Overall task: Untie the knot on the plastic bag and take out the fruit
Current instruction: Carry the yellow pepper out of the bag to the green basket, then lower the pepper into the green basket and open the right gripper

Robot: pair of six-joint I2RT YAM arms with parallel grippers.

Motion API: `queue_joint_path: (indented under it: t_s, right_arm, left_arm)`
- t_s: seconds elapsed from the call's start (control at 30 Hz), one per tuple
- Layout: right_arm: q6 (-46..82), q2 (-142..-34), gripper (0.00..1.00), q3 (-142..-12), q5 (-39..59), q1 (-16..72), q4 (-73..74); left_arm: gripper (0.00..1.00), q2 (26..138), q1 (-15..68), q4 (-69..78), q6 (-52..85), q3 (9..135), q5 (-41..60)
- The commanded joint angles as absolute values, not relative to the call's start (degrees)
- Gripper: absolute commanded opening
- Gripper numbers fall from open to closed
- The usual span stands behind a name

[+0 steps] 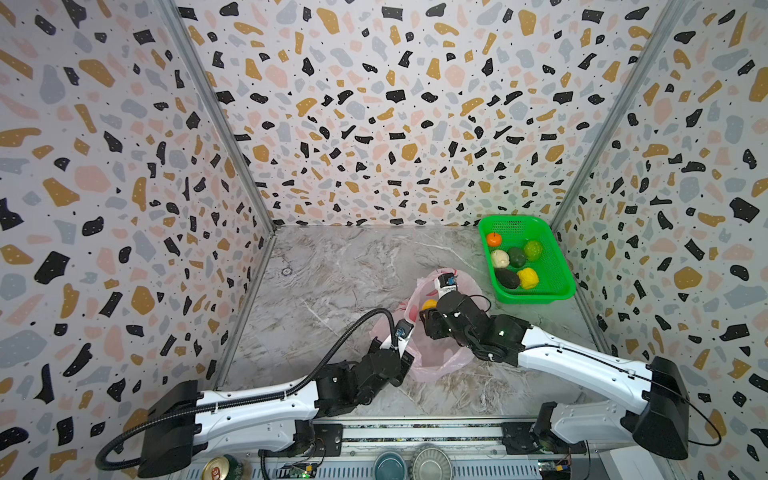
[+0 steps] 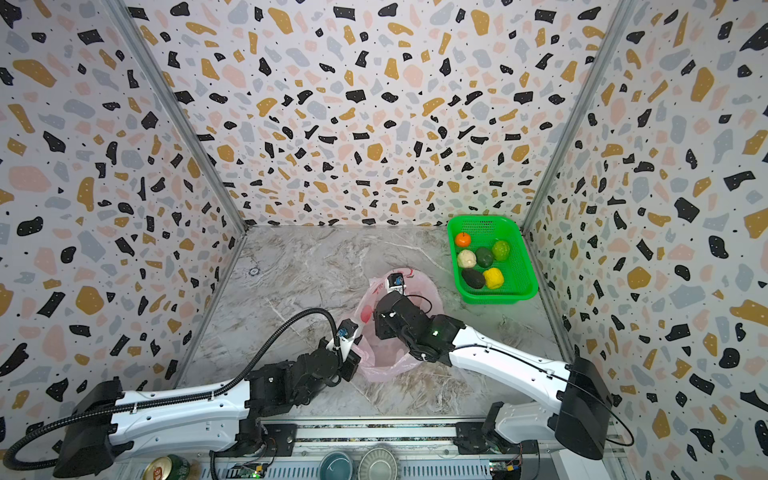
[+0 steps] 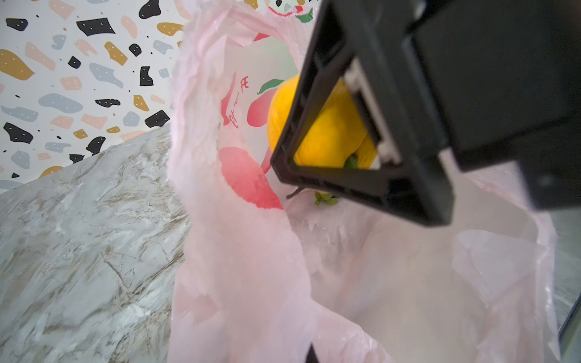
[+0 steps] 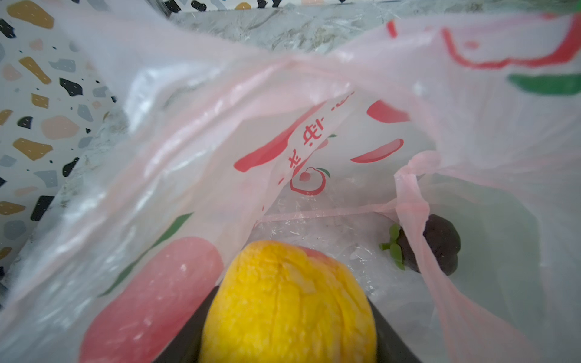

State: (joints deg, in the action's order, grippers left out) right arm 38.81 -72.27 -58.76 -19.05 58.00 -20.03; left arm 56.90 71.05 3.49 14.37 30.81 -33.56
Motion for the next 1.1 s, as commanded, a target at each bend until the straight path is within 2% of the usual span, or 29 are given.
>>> queue_joint_path:
  t_s: [0.0, 0.3, 0.53, 0.77, 1.07]
  right_arm:
    - [40.07, -68.12, 0.51, -61.85, -20.03, 56.40, -24.81]
    - [34.35, -62.43, 0.51, -62.57, -17.27, 43.42, -27.95]
    - [26.40, -63.30, 0.52, -62.60, -10.51, 24.72, -24.96]
    - [22.56, -70.28, 0.52, -62.39, -4.67, 7.79, -18.78]
    - [20.58, -83.51, 0.53, -63.94, -3.09, -3.55, -11.49]
  left_arm:
    - [0.00, 55.94, 71.19, 4.13, 14.84, 31.11, -34.46]
    - [0.00, 55.90, 71.19, 4.43, 14.80, 31.01, -34.37]
    - [0.00, 55.64, 71.19, 4.22, 14.69, 31.05, -34.07]
    - [0.00, 55.67, 71.19, 4.27, 14.77, 31.18, -33.91]
    - [0.00, 56.00, 71.19, 4.41, 14.59, 31.38, -33.42]
